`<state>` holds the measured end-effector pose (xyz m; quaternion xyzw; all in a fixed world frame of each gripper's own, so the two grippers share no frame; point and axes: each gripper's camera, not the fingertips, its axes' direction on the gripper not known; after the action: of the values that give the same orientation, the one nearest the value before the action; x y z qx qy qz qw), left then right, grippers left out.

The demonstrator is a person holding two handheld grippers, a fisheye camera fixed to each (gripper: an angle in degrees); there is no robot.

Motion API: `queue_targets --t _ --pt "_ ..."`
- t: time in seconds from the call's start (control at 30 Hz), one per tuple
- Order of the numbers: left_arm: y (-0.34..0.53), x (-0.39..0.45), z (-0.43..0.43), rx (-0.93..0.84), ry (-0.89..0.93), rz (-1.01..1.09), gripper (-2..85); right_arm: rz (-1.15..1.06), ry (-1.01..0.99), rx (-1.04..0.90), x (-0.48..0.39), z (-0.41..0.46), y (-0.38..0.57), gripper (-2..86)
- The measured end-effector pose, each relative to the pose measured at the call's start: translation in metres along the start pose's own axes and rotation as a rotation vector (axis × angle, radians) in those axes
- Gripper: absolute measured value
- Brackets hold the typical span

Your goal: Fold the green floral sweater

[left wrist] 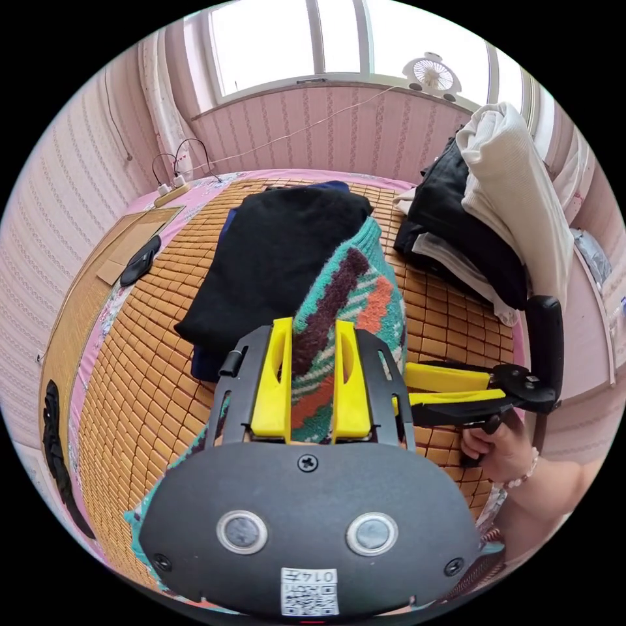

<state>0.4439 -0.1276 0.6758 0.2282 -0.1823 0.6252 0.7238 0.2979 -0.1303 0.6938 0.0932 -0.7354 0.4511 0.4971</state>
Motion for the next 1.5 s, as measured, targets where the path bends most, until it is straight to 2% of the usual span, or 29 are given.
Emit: queue_targets --t 0.07,0.27,0.37,0.47,0.53,0.57,0.63,0.67,0.7,0.77,0.87,1.0,1.1,1.2,1.27,1.37,1.43,1.5 --pt "-0.001 -0.004 -0.003 0.005 0.054 -0.020 6.7 0.032 0.086 -0.032 -0.002 0.004 -0.003 7.5" --pt "0.016 -0.006 -0.050 0.087 0.033 -0.012 5.0 -0.018 -0.056 0.025 -0.014 0.001 -0.003 5.0" --pt "0.049 -0.020 -0.114 0.214 -0.031 -0.066 5.1 -0.251 -0.184 0.108 -0.067 -0.008 -0.002 4.7" --pt "0.113 -0.043 -0.189 0.328 -0.127 -0.192 5.8 -0.565 -0.365 0.097 -0.152 -0.006 0.011 4.7" --pt "0.166 -0.058 -0.220 0.324 -0.180 -0.318 7.7 -0.812 -0.481 -0.053 -0.223 0.021 0.041 5.1" --pt "0.204 -0.067 -0.232 0.285 -0.212 -0.406 7.9 -0.865 -0.487 -0.116 -0.237 0.033 0.050 5.3" --pt "0.265 -0.076 -0.243 0.185 -0.310 -0.561 8.1 -1.062 -0.438 -0.438 -0.273 0.092 0.095 5.8" --pt "0.303 -0.080 -0.248 0.114 -0.344 -0.663 8.1 -1.085 -0.399 -0.530 -0.277 0.108 0.105 6.0" --pt "0.320 -0.081 -0.250 0.084 -0.348 -0.702 8.1 -1.087 -0.311 -0.669 -0.281 0.134 0.119 7.0" --pt "0.371 -0.078 -0.255 -0.017 -0.340 -0.830 8.2 -1.084 -0.276 -0.740 -0.283 0.151 0.129 7.1" --pt "0.398 -0.072 -0.258 -0.035 -0.294 -0.882 8.3 -1.035 -0.319 -0.660 -0.289 0.146 0.122 6.8" --pt "0.398 -0.074 -0.250 -0.031 -0.225 -0.906 11.0 -1.005 -0.190 -0.503 -0.291 0.134 0.109 4.2" --pt "0.392 -0.079 -0.228 -0.099 -0.138 -0.893 14.0 -0.924 -0.156 -0.402 -0.286 0.127 0.098 3.9" --pt "0.387 -0.076 -0.221 -0.119 -0.199 -0.858 14.2 -0.867 -0.104 -0.379 -0.284 0.126 0.091 3.2" --pt "0.385 -0.074 -0.226 -0.151 -0.219 -0.811 9.7 -0.857 -0.099 -0.325 -0.288 0.119 0.089 5.1" --pt "0.388 -0.073 -0.240 -0.120 -0.150 -0.792 3.5 -0.817 -0.030 -0.197 -0.292 0.105 0.086 9.7" --pt "0.390 -0.071 -0.253 -0.091 -0.162 -0.775 2.5 -0.810 0.073 -0.279 -0.292 0.120 0.084 9.1" --pt "0.391 -0.070 -0.271 -0.067 -0.198 -0.749 1.6 -0.773 0.096 -0.368 -0.290 0.133 0.081 8.5"
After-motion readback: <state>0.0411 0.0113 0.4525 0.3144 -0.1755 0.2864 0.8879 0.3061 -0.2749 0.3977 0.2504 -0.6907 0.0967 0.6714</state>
